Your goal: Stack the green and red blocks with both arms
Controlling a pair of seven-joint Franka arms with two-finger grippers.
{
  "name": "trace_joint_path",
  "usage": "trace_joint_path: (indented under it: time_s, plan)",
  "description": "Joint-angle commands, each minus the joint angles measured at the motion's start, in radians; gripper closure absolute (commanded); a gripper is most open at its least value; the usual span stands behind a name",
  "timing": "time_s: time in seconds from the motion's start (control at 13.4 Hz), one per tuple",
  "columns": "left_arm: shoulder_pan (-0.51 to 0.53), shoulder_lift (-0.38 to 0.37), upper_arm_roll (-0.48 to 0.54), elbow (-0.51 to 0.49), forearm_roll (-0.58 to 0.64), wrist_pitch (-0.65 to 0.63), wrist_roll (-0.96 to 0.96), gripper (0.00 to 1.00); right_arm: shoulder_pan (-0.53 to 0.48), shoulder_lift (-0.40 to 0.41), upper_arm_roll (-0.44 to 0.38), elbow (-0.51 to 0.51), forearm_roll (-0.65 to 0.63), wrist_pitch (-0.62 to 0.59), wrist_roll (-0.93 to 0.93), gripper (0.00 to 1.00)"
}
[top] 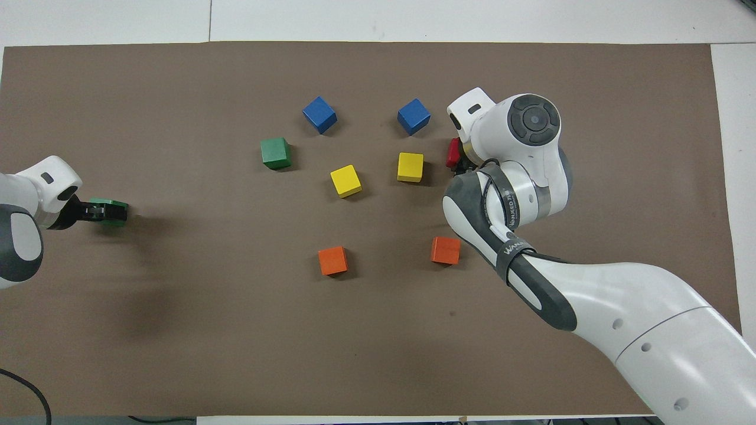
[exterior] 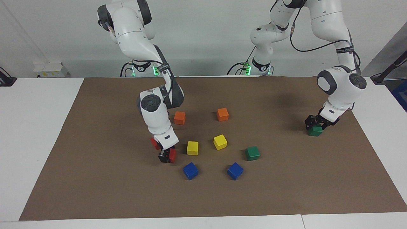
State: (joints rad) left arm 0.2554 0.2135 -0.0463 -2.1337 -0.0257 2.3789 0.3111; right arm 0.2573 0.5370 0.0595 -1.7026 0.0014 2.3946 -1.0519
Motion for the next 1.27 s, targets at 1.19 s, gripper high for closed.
trace_joint_path:
  time_s: [1.19]
  plan:
    - [-0.541,0.283,-0.001,0.62,0.058,-0.342,-0.795,0.0,-0.389,-0.316,-0.081,-0.136,-0.011,-0.333,1.016,1.0]
